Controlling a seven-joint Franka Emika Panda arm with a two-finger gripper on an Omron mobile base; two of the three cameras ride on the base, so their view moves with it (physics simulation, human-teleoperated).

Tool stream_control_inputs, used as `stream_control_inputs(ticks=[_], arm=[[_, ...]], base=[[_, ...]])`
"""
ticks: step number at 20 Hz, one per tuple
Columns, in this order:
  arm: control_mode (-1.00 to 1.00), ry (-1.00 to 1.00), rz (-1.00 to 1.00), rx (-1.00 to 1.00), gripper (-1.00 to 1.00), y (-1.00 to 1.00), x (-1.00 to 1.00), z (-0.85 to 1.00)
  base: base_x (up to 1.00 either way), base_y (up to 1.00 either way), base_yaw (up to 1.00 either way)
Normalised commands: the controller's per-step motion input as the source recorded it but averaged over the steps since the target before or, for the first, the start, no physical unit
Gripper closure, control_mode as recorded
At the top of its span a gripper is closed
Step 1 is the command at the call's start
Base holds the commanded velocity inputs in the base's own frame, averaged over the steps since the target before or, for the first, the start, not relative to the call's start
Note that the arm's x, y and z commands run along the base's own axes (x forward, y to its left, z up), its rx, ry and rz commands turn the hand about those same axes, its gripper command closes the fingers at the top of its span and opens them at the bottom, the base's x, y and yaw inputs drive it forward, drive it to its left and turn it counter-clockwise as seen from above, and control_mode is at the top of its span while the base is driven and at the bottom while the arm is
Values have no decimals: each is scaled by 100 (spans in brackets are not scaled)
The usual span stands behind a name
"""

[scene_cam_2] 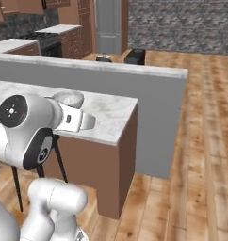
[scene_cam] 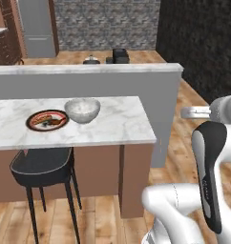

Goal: Take the smaller bowl and place it next to the appetizer plate on the dining counter , and place the larger bowl next to the plate with cooked food.

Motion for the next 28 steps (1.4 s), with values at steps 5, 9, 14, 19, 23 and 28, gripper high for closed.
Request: stream_control_inputs(ticks=[5, 9, 14, 19, 23, 28], arm=[[100, 0, 0, 0, -100, 0, 0, 0], [100, 0, 0, 0, -100, 0, 0, 0], [100, 0, 0, 0, -100, 0, 0, 0], [100, 0, 0, 0, -100, 0, 0, 0], [100, 0, 0, 0, -100, 0, 0, 0], [100, 0, 0, 0, -100, 0, 0, 0]], base=[[-10, -100, -15], [4, -100, -13], [21, -100, -7], [52, -100, -5], [86, -72, -2], [100, -17, 0]])
